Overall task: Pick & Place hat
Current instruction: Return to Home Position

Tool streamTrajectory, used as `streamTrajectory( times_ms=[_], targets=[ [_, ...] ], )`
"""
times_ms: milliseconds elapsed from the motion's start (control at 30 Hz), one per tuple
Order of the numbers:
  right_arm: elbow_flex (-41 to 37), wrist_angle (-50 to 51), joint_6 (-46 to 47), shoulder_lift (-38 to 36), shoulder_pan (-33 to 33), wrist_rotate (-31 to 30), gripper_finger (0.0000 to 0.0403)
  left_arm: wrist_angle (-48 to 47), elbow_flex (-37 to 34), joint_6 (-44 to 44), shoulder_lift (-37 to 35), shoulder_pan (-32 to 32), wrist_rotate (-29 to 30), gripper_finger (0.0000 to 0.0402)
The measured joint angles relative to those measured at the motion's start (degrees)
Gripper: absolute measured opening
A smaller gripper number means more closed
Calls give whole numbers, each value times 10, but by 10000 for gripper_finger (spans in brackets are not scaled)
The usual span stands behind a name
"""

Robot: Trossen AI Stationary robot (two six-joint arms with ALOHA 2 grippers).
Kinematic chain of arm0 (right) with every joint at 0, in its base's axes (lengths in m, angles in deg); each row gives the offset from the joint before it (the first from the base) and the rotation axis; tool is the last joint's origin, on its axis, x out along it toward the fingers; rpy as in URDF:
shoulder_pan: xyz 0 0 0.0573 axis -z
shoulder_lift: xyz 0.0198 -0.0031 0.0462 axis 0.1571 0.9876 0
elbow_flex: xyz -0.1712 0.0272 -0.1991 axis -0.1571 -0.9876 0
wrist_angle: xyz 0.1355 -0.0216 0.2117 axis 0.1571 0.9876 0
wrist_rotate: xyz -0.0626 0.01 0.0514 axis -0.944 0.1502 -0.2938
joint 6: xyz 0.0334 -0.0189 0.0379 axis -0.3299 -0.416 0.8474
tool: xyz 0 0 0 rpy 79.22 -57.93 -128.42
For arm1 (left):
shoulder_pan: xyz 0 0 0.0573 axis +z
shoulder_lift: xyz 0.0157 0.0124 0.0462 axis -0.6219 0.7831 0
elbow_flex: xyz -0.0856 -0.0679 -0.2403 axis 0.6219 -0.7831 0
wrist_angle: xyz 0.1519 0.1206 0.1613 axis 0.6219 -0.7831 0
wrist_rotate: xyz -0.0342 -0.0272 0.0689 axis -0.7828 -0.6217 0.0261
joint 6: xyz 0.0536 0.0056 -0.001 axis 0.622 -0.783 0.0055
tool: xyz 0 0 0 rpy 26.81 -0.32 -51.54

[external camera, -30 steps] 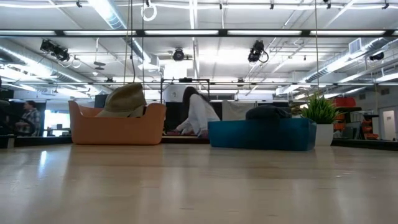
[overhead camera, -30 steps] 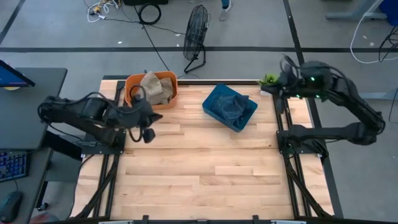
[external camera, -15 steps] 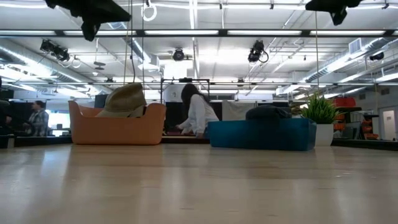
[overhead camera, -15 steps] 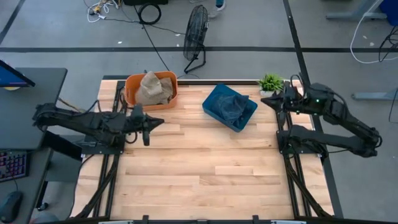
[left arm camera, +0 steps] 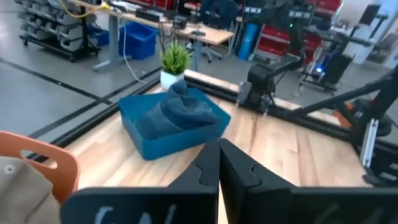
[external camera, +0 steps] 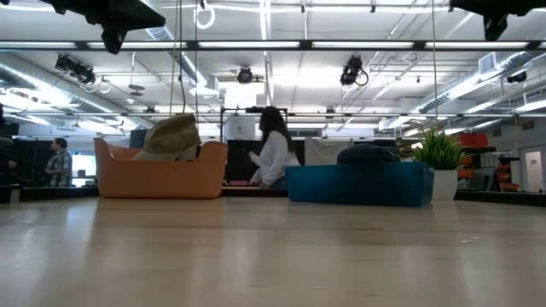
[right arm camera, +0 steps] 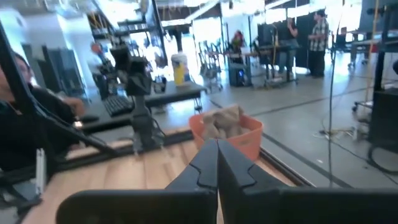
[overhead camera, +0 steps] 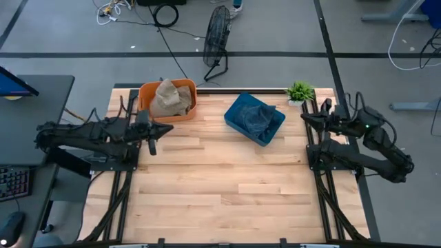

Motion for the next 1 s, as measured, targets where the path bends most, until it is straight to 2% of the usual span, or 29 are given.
streamTrajectory(
  times_ms=[200, 667, 833, 1000],
  targets=[
    [-40, -1, 29, -62, 0, 2, 0, -5, 0, 22, 1, 7, -4, 2],
    [-63, 1, 26, -61, 0, 1, 0, -63, 0, 49, -103, 7, 0, 2],
    [-78, -9, 26, -61, 0, -21, 0, -99, -1, 50, -136, 7, 1, 2],
    [-85, -10, 46, -61, 0, -25, 0, -61, -64, 50, -181, 7, 1, 2]
  ],
)
